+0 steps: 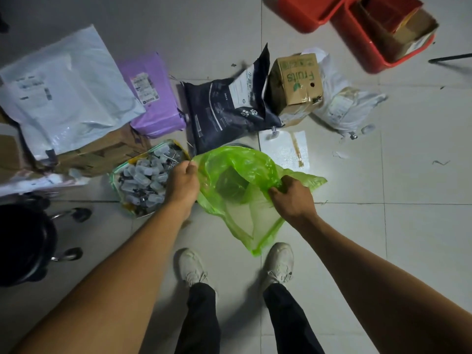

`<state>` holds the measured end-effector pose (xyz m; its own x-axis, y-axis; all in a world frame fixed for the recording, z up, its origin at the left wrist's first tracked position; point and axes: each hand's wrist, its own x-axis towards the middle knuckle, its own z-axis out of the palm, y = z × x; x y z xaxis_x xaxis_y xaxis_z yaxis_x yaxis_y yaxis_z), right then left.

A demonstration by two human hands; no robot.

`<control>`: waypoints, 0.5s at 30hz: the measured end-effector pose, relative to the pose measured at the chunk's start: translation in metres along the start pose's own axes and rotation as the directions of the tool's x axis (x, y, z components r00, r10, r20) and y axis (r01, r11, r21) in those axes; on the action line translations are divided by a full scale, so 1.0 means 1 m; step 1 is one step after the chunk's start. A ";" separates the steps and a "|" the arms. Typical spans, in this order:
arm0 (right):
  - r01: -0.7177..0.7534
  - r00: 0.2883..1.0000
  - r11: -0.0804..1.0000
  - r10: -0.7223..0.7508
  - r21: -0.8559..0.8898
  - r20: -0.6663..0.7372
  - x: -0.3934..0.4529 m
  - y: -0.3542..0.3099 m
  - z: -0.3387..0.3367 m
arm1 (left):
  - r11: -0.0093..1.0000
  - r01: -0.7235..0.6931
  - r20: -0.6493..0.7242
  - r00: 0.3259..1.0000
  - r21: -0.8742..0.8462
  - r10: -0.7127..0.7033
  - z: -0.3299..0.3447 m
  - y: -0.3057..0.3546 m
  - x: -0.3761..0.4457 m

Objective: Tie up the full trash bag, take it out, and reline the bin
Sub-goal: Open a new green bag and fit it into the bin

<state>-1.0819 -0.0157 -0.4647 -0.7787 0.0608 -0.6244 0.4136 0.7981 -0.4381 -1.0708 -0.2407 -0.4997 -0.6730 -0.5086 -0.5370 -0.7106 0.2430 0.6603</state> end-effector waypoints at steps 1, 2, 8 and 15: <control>0.004 1.000 1.000 -0.004 0.011 0.002 0.005 -0.001 0.006 | 1.000 -0.011 -0.015 1.000 0.020 0.011 0.001 -0.003 0.006; 0.007 1.000 1.000 -0.007 0.024 0.005 0.009 -0.002 0.012 | 0.999 -0.018 -0.029 0.999 0.042 0.019 0.001 -0.004 0.010; -0.018 0.999 0.988 0.024 0.156 -0.033 0.023 -0.007 0.046 | 0.987 -0.124 -0.044 0.991 0.101 0.129 -0.004 -0.015 0.031; -0.045 0.998 0.956 0.054 0.291 -0.025 0.044 -0.010 0.083 | 0.981 -0.172 -0.020 0.985 0.086 0.174 0.001 -0.029 0.063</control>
<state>-1.0812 -0.0713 -0.5414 -0.7664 0.1189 -0.6312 0.5676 0.5855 -0.5788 -1.0930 -0.2792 -0.5533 -0.7821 -0.4750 -0.4033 -0.5995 0.3969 0.6951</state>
